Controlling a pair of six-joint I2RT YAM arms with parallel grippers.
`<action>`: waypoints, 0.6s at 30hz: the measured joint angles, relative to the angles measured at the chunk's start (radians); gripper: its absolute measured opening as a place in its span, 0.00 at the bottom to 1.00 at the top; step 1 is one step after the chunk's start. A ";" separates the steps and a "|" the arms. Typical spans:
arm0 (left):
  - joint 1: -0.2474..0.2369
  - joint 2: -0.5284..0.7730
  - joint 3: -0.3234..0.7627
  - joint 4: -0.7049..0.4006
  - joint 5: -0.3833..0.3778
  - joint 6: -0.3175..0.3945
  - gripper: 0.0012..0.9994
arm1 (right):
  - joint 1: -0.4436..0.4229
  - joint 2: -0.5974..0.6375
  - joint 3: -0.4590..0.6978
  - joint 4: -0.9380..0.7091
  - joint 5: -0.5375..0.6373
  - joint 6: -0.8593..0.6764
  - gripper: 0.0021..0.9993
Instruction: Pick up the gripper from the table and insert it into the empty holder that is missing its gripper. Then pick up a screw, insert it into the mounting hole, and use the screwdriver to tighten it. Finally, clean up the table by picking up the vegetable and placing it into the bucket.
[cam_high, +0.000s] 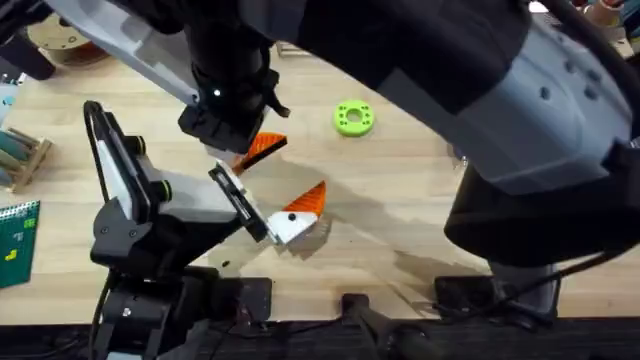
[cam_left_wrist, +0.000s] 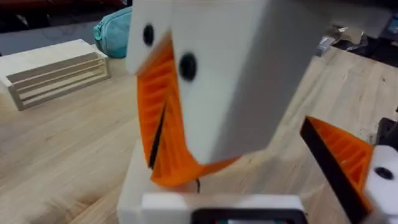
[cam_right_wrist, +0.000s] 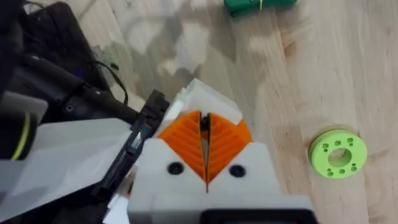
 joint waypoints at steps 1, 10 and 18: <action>0.000 0.000 0.000 0.000 0.000 0.000 0.99 | 0.000 0.000 0.000 0.000 0.000 0.000 0.01; 0.000 0.000 0.000 0.000 0.002 0.000 0.99 | 0.000 0.001 0.002 -0.005 0.001 -0.002 0.17; 0.000 0.000 0.000 0.000 0.001 0.005 0.99 | -0.008 0.002 0.028 -0.022 0.010 -0.003 0.43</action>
